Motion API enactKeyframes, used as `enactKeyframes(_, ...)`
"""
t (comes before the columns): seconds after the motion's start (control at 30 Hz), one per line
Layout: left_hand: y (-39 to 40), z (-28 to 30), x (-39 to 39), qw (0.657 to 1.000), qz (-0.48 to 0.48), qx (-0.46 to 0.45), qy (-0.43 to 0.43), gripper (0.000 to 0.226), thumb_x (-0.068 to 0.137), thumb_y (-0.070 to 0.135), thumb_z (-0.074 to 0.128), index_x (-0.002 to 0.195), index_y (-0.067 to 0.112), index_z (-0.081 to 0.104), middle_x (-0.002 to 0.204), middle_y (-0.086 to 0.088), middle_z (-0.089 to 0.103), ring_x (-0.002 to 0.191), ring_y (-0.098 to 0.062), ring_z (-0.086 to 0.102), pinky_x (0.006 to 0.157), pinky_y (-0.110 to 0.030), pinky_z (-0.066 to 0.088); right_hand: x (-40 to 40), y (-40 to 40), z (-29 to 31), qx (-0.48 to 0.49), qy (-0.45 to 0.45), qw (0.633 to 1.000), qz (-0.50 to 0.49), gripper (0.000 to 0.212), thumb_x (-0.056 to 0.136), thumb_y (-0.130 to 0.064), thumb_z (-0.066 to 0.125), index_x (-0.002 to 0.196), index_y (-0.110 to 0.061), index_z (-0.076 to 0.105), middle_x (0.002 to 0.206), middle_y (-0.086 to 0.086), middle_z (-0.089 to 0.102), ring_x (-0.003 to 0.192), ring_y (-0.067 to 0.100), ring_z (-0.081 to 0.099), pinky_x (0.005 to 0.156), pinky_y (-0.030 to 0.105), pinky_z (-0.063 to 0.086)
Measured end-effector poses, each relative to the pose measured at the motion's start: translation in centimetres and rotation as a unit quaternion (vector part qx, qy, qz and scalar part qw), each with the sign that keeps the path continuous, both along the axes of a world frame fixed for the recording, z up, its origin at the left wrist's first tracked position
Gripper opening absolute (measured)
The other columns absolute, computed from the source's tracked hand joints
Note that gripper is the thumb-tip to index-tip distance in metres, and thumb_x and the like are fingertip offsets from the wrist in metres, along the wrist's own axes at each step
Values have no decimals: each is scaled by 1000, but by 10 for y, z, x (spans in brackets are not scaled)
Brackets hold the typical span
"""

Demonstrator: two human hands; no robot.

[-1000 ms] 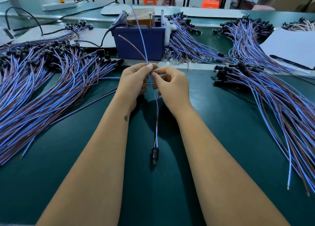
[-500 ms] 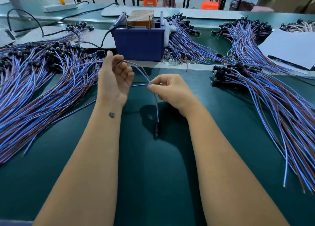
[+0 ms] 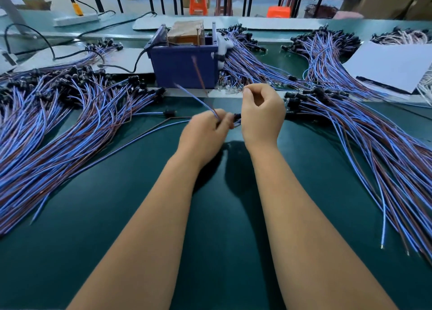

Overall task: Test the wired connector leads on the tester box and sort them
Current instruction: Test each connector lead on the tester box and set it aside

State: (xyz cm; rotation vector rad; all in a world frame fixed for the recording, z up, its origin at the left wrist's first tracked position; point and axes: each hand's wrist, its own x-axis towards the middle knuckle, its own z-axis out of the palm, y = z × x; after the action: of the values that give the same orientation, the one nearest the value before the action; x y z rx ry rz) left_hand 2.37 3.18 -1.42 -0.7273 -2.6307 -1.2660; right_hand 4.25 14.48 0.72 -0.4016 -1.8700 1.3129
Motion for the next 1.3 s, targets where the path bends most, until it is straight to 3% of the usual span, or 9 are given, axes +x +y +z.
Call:
enactKeyframes(0.1, 9, -3, 8, 988, -75, -106, 81, 17, 95, 29, 56, 86, 23, 69, 83, 1, 65, 87, -26, 58, 73, -40, 47, -1, 14, 0, -1, -25, 1000, -13, 22, 90, -2, 56, 94, -14, 73, 82, -9, 65, 82, 11, 63, 76, 16, 47)
enactKeyframes(0.3, 32, 2, 40, 971, -142, -105, 163, 14, 83, 11, 65, 91, 15, 76, 84, -6, 69, 83, -32, 55, 76, -43, 46, 12, 54, -5, -24, -79, 996, -43, 31, 90, 2, 49, 88, -22, 68, 88, -4, 69, 83, 18, 65, 84, 37, 55)
enactKeyframes(0.67, 118, 11, 103, 962, -244, -26, 118, 30, 86, 5, 59, 113, 11, 71, 104, -9, 70, 99, -34, 56, 88, -43, 44, 63, 153, 25, 76, -173, 980, -65, 39, 82, 7, 48, 82, -27, 67, 84, -1, 69, 92, 19, 69, 86, 37, 55)
enactKeyframes(0.77, 121, 7, 107, 964, -247, -8, 95, 26, 87, 7, 60, 109, 13, 73, 105, -8, 70, 102, -32, 57, 89, -42, 45, 73, 167, 26, 80, -244, 956, -143, 42, 78, 1, 44, 93, -29, 70, 108, 4, 69, 111, 28, 60, 89, 35, 50)
enactKeyframes(0.87, 113, 5, 99, 976, -213, -8, 46, 23, 88, 10, 59, 104, 16, 75, 103, -5, 70, 103, -27, 58, 90, -41, 46, 72, 156, 23, 106, -319, 919, -207, 43, 83, -8, 49, 114, -31, 66, 133, 9, 55, 124, 36, 42, 98, 40, 37)
enactKeyframes(0.97, 88, 8, 73, 994, -107, 26, -20, 23, 88, 11, 56, 100, 19, 75, 97, -1, 72, 92, -22, 66, 87, -36, 51, 59, 124, 19, 160, -277, 924, -209, 40, 84, -12, 53, 117, -30, 64, 132, 7, 50, 123, 32, 42, 97, 38, 35)
enactKeyframes(1.07, 37, 8, 31, 989, 111, 78, -49, 25, 90, 14, 50, 95, 20, 73, 93, -3, 73, 84, -25, 64, 74, -29, 48, 39, 83, 11, 160, -215, 958, -101, 35, 85, -7, 52, 114, -23, 66, 123, 8, 58, 114, 30, 51, 94, 34, 40)
enactKeyframes(1.17, -13, 4, 3, 972, 219, 51, -63, 29, 90, 15, 46, 97, 13, 74, 96, -7, 72, 94, -29, 61, 80, -33, 46, 19, 41, 2, 121, -199, 971, 56, 35, 87, -5, 50, 116, -18, 65, 124, 5, 61, 111, 24, 56, 93, 32, 44)
enactKeyframes(1.3, -34, 5, -10, 964, 225, 89, -112, 29, 87, 17, 45, 92, 17, 73, 86, -2, 71, 84, -24, 62, 74, -35, 48, -8, 0, -16, 269, -287, 910, 131, 45, 94, -23, 48, 139, -28, 50, 146, -2, 45, 133, 23, 38, 106, 38, 29)
